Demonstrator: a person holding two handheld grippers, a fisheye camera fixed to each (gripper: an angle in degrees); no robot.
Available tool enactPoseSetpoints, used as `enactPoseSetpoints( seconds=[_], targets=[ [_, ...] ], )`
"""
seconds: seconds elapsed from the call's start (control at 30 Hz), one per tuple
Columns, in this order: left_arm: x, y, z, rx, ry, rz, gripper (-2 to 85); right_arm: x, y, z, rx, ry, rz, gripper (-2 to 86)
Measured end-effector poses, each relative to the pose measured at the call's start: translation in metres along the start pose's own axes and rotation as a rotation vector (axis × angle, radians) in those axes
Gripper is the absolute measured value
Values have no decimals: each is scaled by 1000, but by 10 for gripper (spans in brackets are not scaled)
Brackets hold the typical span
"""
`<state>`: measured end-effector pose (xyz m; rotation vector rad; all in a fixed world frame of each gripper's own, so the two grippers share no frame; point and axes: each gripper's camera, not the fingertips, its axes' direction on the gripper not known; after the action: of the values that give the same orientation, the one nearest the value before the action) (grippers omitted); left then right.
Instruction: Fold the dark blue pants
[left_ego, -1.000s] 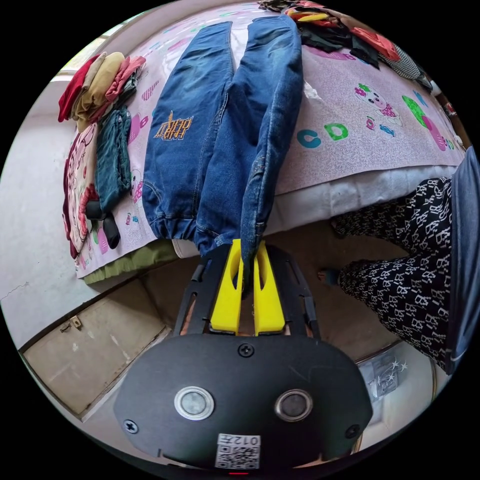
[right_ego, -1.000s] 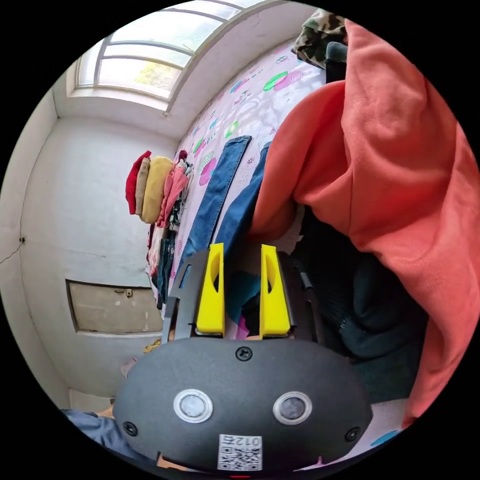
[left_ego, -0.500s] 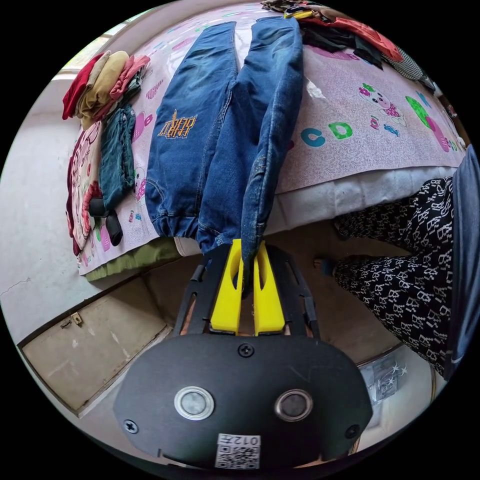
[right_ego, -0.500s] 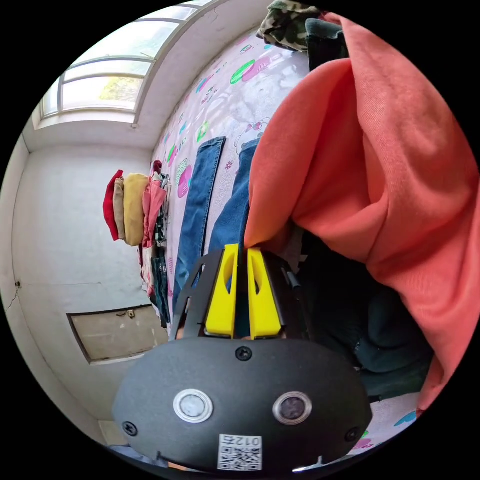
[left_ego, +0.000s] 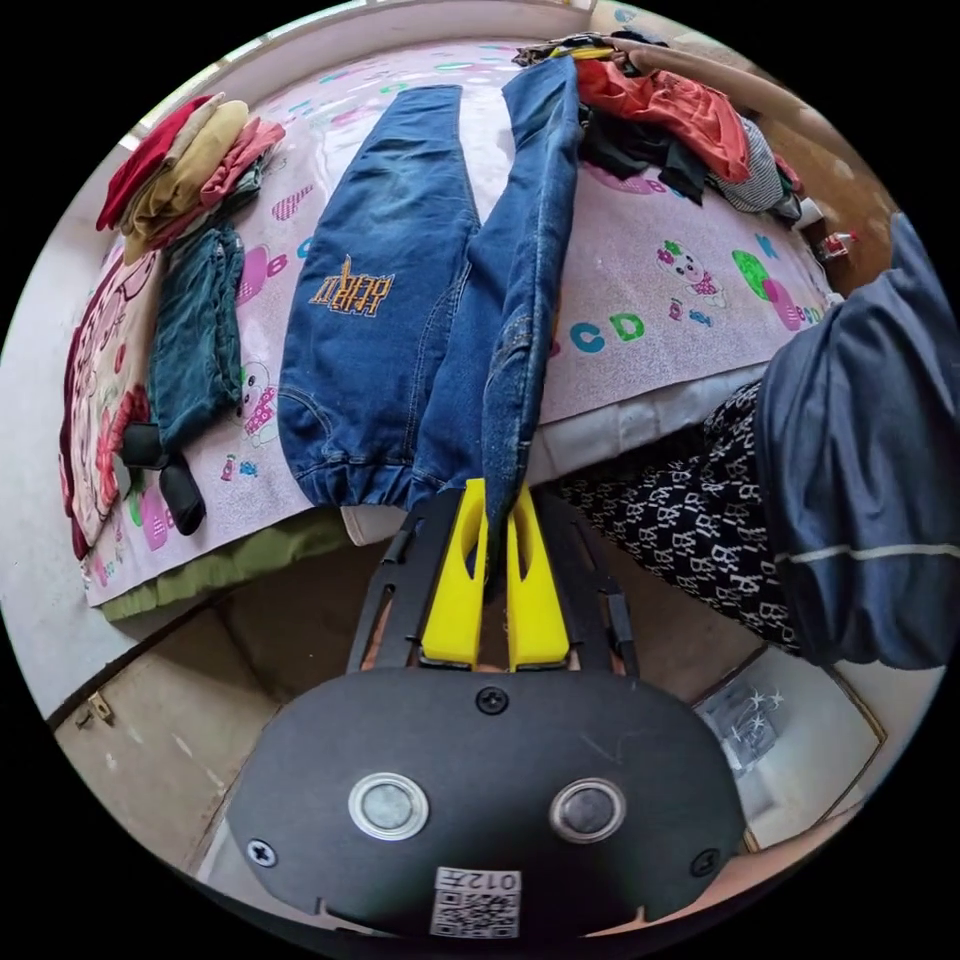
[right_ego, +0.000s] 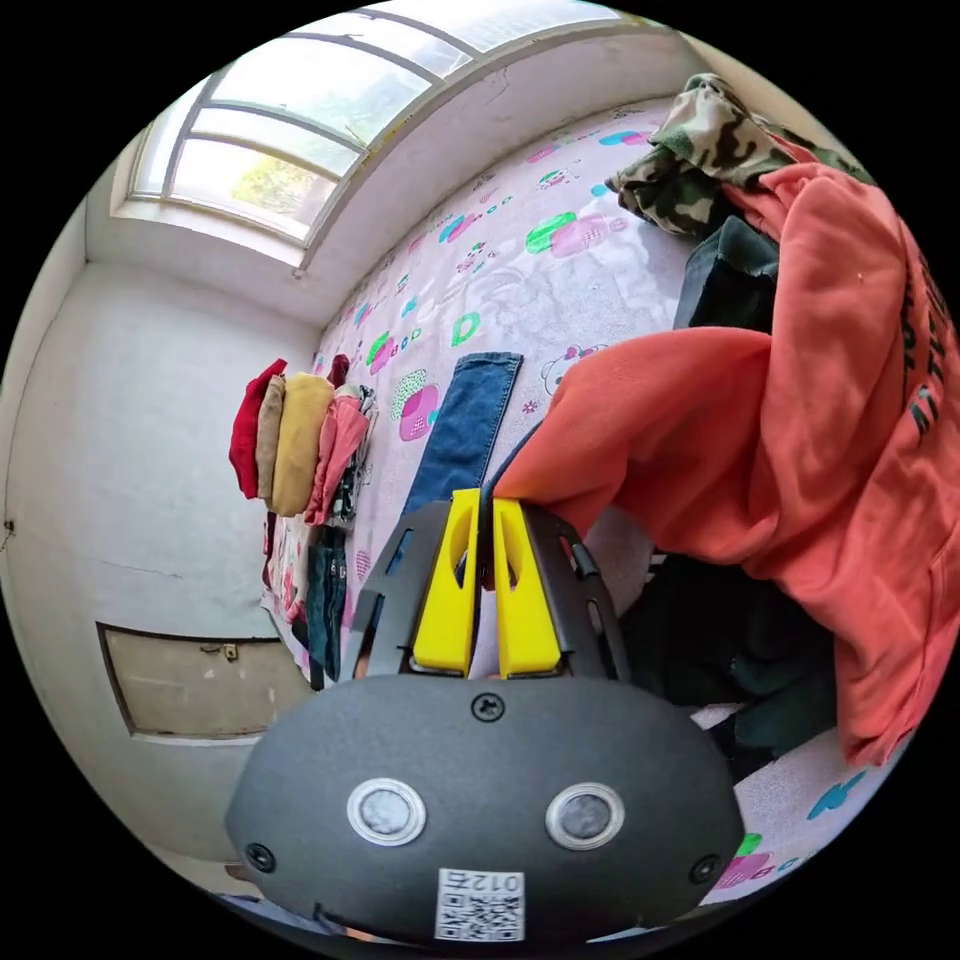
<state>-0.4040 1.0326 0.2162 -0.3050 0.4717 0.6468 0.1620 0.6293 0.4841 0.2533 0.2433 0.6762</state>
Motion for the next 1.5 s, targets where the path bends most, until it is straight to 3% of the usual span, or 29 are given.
enactPoseSetpoints(
  seconds=[0.17,0.27,0.33,0.47,0.53,0.6,0.67,0.83,0.9,0.97,1.03,1.2,1.33,1.4,1.5],
  targets=[
    [-96,3,8,36,221,64,4,-112,-45,56,-26,213,-84,16],
    [-175,7,24,75,312,-22,4,-197,-85,137,-127,414,-191,22],
    [-232,12,44,77,338,-118,5,-262,-107,221,-223,628,-325,32],
    [-282,15,79,3,339,-167,9,-338,-110,329,-319,809,-566,64],
    [-305,22,102,-20,387,-184,10,-367,-91,383,-369,1005,-758,84],
    [-324,29,114,-13,454,-203,11,-373,-83,398,-359,1077,-803,92],
    [-341,36,122,-9,507,-206,11,-372,-83,383,-286,1021,-773,92],
    [-370,47,136,-30,556,-197,18,-326,-97,244,70,358,-562,46],
    [-377,50,139,-42,558,-196,22,-294,-108,202,162,193,-467,31],
    [-383,52,142,-55,553,-194,26,-271,-117,191,176,273,-440,21],
    [-389,55,145,-74,546,-189,32,-250,-133,225,-66,506,-484,12],
    [-404,61,155,-113,555,-201,40,-202,-123,300,-539,827,-600,4],
    [-414,69,162,-125,564,-213,47,-149,-97,302,-779,1118,-688,1],
    [-418,73,165,-129,568,-213,49,-131,-98,285,-842,1159,-675,1],
    [-424,77,170,-141,572,-214,52,-171,-122,244,-649,960,-690,5]
  ],
)
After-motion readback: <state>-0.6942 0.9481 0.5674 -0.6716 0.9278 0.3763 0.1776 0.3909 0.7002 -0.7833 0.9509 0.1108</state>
